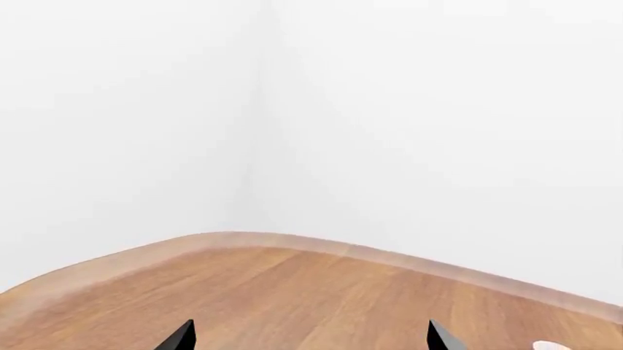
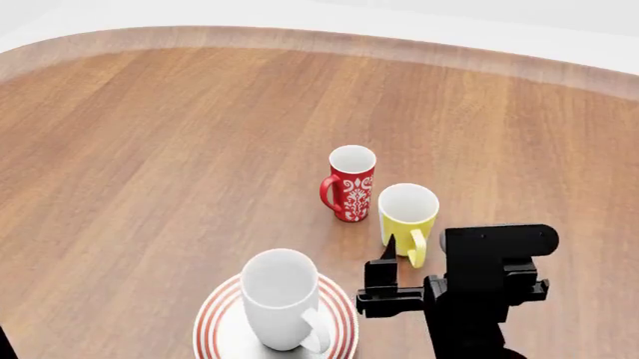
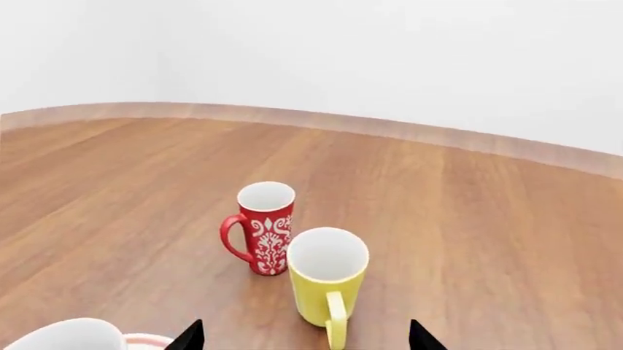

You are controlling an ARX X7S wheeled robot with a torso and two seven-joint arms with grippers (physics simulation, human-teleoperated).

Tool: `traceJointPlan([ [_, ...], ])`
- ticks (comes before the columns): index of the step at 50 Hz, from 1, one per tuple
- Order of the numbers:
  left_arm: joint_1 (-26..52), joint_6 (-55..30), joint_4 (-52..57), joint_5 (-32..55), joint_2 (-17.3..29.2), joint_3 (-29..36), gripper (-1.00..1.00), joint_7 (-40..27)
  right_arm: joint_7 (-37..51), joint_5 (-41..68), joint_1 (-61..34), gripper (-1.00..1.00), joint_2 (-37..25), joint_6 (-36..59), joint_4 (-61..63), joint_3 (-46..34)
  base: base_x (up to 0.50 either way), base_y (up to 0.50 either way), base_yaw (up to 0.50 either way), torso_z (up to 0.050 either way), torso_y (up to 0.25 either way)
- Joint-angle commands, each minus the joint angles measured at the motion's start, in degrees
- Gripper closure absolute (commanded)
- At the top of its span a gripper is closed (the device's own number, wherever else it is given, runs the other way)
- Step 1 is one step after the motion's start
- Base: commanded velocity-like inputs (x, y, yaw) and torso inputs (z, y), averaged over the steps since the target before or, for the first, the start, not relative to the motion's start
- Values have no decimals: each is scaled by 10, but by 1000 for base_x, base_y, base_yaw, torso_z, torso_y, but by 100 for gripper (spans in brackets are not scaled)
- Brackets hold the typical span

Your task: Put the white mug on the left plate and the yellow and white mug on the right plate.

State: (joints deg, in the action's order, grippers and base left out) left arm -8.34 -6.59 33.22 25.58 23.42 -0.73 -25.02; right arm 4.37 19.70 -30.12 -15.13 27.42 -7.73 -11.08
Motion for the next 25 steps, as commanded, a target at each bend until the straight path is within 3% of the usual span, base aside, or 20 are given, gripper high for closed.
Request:
traceJointPlan([
  [1,1,10,-7,4,1,-1,-100,7,-4,-13,-58,-100,11,-9,-77,-11,0,0,0,0,0],
  [8,-1,14,-5,23,10,-3,-100,24,-46,-25,-175,-100,45,-80,-284,-17,0,0,0,0,0],
  [18,-3,22,-2,22,10,3,-100,31,-74,-35,-275,-100,70,-131,-459,-23,0,0,0,0,0],
  [25,-6,26,-3,22,12,6,-100,36,-82,-39,-315,-100,80,-157,-534,-26,0,0,0,4,-235],
])
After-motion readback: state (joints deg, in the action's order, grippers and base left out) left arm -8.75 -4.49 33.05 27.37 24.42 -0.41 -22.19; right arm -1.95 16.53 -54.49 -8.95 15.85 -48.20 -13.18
